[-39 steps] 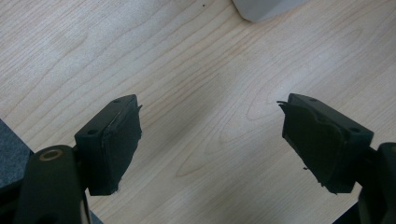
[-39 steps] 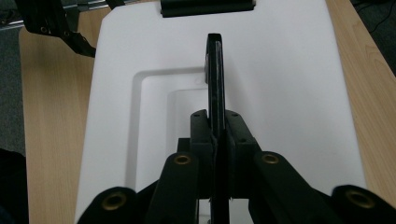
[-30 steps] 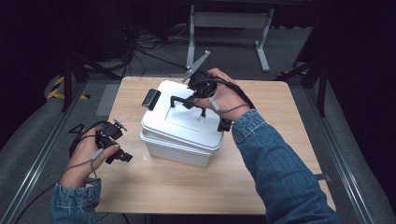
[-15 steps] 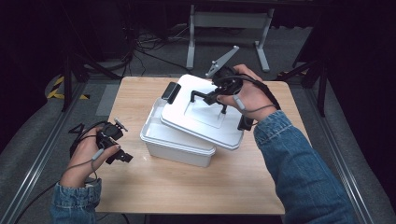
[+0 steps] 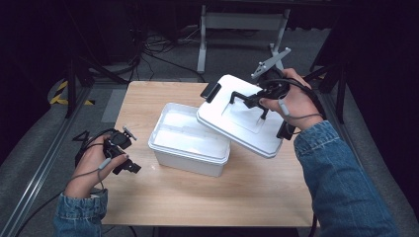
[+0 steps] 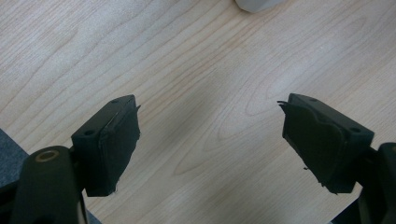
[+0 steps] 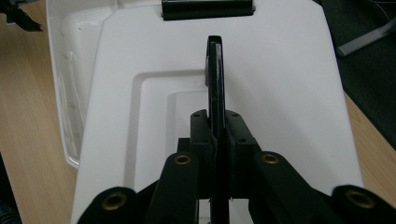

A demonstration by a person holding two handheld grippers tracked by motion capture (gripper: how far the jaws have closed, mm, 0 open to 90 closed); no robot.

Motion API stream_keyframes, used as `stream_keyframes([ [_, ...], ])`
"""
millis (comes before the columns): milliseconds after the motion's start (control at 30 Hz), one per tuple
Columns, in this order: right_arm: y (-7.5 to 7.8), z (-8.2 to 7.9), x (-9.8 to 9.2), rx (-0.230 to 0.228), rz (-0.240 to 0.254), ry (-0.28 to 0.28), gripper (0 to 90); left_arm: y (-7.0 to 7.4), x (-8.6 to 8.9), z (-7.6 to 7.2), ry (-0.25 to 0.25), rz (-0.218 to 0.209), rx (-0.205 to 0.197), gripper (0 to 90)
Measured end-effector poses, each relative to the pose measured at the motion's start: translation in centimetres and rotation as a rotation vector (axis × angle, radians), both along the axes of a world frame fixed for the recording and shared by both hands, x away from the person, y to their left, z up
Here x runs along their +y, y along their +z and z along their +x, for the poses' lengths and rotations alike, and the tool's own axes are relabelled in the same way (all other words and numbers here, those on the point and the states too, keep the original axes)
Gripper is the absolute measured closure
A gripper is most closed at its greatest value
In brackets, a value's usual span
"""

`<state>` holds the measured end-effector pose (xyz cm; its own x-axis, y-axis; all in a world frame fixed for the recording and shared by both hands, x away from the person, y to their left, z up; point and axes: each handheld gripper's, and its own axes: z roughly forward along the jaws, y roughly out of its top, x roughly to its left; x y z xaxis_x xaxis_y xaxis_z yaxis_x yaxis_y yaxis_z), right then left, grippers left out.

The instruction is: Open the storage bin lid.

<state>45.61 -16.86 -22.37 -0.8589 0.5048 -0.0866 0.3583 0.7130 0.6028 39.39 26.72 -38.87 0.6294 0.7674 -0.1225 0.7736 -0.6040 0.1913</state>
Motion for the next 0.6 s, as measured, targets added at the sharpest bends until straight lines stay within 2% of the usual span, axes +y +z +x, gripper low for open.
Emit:
stream_keyframes([
  [67, 0.0, 0.0, -0.3, 0.000, -0.001, -0.008, 84.3, 0.0, 0.0, 0.0, 0.005, -0.001, -0.003, 19.0],
  [433, -0.4, 0.2, -4.8, 0.014, 0.022, -0.117, 84.3, 0.0, 0.2, 0.0, 0.024, -0.003, -0.012, 18.3],
  [600, -0.4, 0.2, -6.2, 0.007, 0.036, -0.141, 84.3, -0.1, 0.1, 0.0, 0.022, -0.004, -0.009, 18.4],
])
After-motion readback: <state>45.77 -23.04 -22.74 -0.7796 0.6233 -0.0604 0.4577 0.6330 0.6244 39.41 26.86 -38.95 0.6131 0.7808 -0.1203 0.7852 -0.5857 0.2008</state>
